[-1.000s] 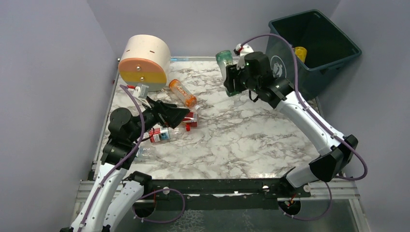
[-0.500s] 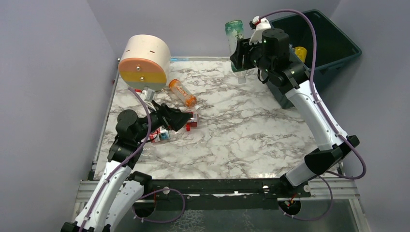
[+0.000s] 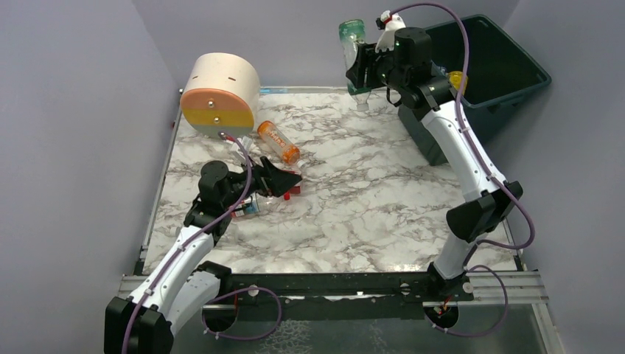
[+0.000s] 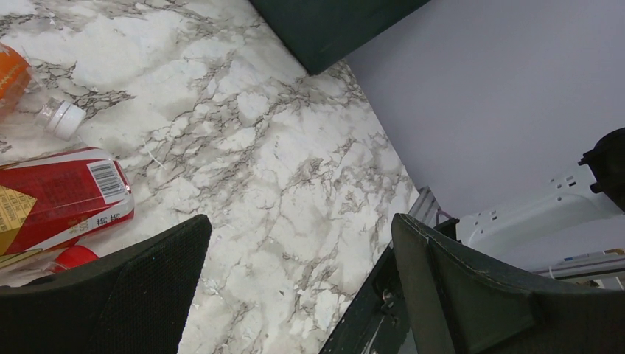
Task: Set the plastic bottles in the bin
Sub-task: Place the plastic bottle in the trash bin.
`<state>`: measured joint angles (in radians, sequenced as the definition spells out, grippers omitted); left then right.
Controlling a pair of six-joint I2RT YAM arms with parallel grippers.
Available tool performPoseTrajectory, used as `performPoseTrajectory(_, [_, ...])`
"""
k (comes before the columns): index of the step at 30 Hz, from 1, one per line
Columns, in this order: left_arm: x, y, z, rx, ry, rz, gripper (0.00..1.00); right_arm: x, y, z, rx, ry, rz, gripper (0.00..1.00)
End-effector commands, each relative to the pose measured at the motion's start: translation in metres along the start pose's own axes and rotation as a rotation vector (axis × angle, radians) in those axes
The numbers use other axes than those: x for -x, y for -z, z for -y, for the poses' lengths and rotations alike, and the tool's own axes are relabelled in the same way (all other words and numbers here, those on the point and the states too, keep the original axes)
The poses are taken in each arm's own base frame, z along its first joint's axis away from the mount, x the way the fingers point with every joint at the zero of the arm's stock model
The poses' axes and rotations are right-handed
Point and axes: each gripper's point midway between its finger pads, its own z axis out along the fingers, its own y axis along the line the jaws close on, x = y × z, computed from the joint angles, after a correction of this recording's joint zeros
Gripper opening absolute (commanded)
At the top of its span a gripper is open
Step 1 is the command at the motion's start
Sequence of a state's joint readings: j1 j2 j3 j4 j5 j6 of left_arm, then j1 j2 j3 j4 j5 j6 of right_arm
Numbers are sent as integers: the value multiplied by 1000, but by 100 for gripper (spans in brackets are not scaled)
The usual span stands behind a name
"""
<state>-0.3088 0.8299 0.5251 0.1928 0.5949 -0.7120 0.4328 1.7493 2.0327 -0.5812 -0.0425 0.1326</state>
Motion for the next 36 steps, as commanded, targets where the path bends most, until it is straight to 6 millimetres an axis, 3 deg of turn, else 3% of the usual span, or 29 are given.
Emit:
performPoseTrajectory(1, [8,-5,7,-56,-39,21,99,23,-14,-7,88,-21,68,59])
performPoseTrajectory(7, [5,-13,-3,-37,-32,1,99,41,-19,17,89,-52,118,59])
performPoseTrajectory(15, [-4,-22,-12,-32,-8,-35,99,90,15,62,9,-53,254,59])
performPoseTrajectory(25, [-6,-26,-8,-40,-10,-45,99,111,60,188,-322,-150,371,59])
performPoseTrajectory(30, [-8,-30,-7,-42,-10,-60,99,125,84,225,-408,-174,424,59])
performPoseTrajectory(36, [-8,-36,-2,-56,-15,-75,99,127,110,264,-483,-239,474,59])
